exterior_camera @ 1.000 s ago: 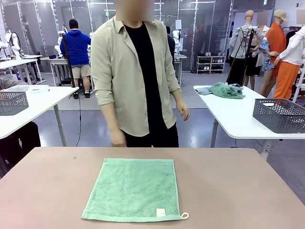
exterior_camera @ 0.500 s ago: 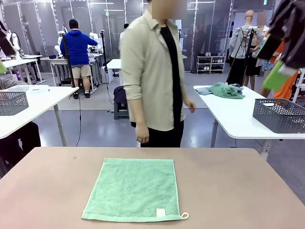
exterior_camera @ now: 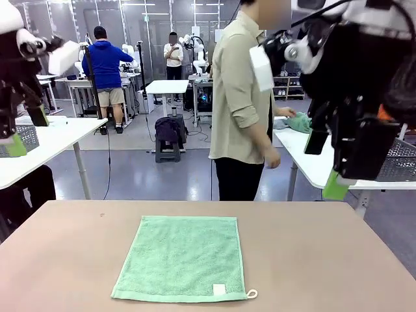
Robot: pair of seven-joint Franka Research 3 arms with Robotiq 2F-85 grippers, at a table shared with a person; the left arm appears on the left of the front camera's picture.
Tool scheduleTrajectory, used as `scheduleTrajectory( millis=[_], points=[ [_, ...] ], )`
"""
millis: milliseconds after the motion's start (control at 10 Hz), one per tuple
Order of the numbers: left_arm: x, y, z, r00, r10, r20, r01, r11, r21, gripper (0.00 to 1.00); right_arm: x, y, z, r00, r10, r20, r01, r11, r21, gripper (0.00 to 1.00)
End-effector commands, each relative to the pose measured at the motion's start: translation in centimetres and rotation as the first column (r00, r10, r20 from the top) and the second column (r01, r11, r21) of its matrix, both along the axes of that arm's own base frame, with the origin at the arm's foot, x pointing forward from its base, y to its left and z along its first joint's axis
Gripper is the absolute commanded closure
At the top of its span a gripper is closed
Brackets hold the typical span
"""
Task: Fold the towels and place them in the basket.
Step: When a person lays out a Towel with hook on the table, fold it in half twice.
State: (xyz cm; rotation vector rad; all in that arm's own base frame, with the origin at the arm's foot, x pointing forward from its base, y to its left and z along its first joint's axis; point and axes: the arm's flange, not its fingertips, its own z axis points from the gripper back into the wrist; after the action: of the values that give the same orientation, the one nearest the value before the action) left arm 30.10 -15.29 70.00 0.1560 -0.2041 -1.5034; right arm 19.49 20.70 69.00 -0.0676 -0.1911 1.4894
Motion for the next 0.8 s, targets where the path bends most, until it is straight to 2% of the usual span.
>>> scheduleTrajectory(
  millis=[0,300,700],
  points=[
    [-0.22,-0.28,-1.04,0.999,-0.017,0.032,0.016,0.999,0.034,0.0,0.48,0.19,-0.15,1.0,0.028,-0.002,-0.028,0.999,-0.025,0.0],
    [-0.09,-0.56,-0.96,1.0,-0.012,-0.008,0.012,1.0,0.023,0.0,0.52,0.46,-0.54,1.0,0.002,-0.015,-0.002,1.0,-0.012,0.0],
    [-0.09,-0.56,-0.96,1.0,-0.012,-0.008,0.012,1.0,0.023,0.0,0.52,0.46,-0.54,1.0,0.002,-0.015,-0.002,1.0,-0.012,0.0]
  ],
)
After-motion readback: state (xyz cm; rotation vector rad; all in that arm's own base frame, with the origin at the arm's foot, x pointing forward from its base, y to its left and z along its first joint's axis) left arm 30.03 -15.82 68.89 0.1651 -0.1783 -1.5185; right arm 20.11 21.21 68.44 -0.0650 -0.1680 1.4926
